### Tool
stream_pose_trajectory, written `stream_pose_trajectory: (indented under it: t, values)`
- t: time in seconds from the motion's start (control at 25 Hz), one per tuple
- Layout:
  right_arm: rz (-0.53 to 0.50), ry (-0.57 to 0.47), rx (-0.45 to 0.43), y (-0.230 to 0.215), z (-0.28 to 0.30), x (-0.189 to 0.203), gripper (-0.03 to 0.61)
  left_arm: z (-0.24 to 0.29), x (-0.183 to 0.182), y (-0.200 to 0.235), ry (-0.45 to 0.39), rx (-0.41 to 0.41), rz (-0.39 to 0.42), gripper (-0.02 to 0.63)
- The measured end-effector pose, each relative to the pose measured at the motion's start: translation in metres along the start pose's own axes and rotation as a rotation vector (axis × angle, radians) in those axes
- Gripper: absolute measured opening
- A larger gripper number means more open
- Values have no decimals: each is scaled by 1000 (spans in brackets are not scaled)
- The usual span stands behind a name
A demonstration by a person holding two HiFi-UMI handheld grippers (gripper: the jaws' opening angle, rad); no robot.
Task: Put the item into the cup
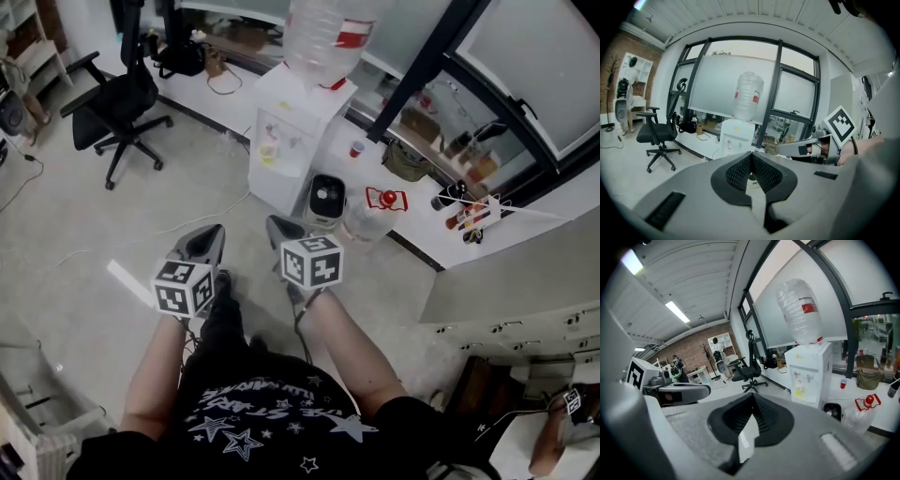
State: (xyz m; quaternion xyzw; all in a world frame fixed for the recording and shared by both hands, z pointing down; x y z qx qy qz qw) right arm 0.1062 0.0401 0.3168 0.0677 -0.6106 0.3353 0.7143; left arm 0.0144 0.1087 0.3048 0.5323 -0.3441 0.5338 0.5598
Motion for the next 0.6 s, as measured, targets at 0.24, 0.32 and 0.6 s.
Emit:
stream_pose_trajectory:
  t: [0.24, 0.32, 0.6]
  values:
    - [1, -2, -10, 11, -25, 2, 0, -19, 3, -15, -14, -14, -12, 5]
    - [3, -8, -6, 14, -28, 10, 0, -23, 12, -17, -21, -12, -15, 6]
    - [-9, 4, -27, 29, -34, 23, 0, -33, 23, -27, -4, -5, -3, 5]
Point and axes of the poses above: the fingertips, and each gripper's own axes: z forward along the fingers, y to its left, x out of its underside, the point moved 1 cm from there along -z, backward along the fingers, and after that the axes turned 12 degrees about -y, right-handed, at the moved point
